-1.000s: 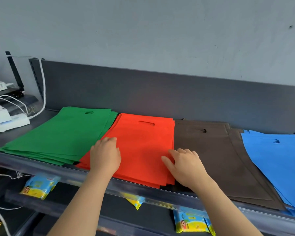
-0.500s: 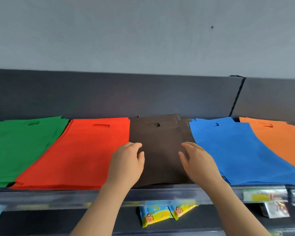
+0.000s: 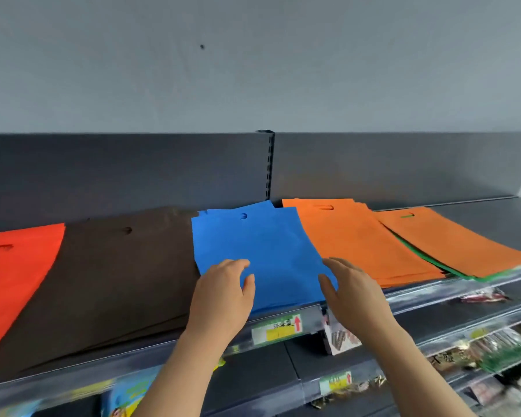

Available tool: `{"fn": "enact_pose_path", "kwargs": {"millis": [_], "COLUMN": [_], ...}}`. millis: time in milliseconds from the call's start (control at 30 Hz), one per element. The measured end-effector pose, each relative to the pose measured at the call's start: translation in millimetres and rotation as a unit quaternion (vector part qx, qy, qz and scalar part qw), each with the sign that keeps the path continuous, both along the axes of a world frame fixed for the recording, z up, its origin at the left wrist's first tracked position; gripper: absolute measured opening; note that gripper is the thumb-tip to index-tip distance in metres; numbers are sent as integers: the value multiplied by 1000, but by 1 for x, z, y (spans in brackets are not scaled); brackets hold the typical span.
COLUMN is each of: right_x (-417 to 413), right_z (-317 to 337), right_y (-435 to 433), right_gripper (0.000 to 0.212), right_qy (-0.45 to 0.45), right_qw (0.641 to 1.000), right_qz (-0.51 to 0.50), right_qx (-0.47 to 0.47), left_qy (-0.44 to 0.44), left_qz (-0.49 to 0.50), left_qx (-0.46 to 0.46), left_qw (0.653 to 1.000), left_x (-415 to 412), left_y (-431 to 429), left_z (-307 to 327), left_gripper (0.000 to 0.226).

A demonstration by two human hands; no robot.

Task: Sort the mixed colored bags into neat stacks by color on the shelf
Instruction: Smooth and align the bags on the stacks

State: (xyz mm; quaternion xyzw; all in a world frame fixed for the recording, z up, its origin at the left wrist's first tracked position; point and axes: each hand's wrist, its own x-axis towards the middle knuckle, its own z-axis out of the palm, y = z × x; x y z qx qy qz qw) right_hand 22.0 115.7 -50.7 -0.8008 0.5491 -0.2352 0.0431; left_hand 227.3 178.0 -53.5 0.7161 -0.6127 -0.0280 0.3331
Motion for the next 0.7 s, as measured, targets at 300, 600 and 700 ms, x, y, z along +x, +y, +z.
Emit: {"fn": "enact_pose_path", "kwargs": {"millis": [300, 600, 700], "right_x": [-119, -178, -205], "right_z": [-17, -17, -16], "right_y": [-56, -115, -135], "right_gripper": [44, 42, 39], "right_qy": [-3, -6, 6], "right_qw": [998, 994, 991], "right_qz": [-53, -112, -136], "right_qx": [17, 12, 7], "left_qy": [21, 11, 10], "left_qz": [-51, -99, -122], "left_qx": [14, 11, 19], "left_qw": [998, 995, 992], "left_x": [-115, -173, -198], "left_y": [-66, -147, -172], "left_z": [-9, -7, -5], "left_gripper": [39, 38, 38]}}
